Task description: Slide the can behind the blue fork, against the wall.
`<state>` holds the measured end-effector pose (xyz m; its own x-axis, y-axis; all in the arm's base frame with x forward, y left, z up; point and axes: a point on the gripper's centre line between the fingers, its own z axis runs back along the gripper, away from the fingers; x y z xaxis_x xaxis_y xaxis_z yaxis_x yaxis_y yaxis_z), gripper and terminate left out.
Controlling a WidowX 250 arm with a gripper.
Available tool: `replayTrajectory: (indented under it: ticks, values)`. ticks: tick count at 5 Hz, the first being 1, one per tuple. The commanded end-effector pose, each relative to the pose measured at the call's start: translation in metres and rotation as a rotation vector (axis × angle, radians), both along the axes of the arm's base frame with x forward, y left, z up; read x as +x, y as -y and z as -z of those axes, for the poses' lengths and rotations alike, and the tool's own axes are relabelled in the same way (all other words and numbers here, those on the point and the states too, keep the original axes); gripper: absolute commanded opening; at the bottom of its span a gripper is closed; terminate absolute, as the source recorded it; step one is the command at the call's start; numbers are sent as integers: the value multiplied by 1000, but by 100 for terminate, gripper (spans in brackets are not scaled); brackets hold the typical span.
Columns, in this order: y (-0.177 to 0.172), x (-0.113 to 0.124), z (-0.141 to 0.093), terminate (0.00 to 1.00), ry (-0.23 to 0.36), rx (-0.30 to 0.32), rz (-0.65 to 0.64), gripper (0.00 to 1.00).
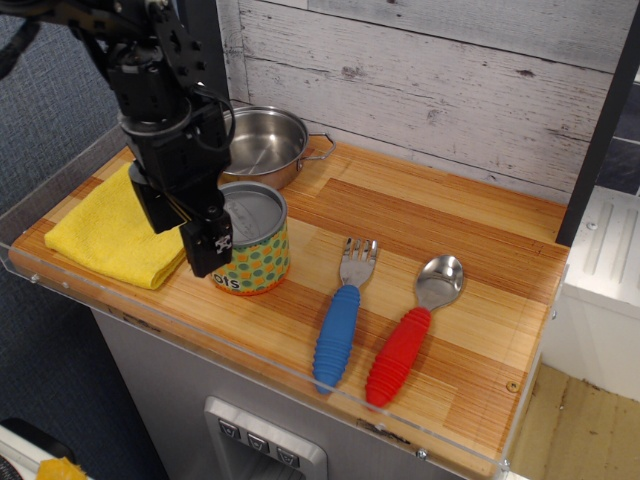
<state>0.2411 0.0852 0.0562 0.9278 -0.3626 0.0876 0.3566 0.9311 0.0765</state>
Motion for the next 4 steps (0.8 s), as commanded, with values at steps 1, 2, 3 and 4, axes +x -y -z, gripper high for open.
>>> replayTrajectory:
  ticks: [1,2,3,4]
  values:
    - [-4,32,-6,0,42,-18,40,100]
    - [-3,42,-6,0,53,-24,16,100]
    - [3,55,-8,0,62,-26,33,100]
    - [5,64,-8,0,73,-30,20,100]
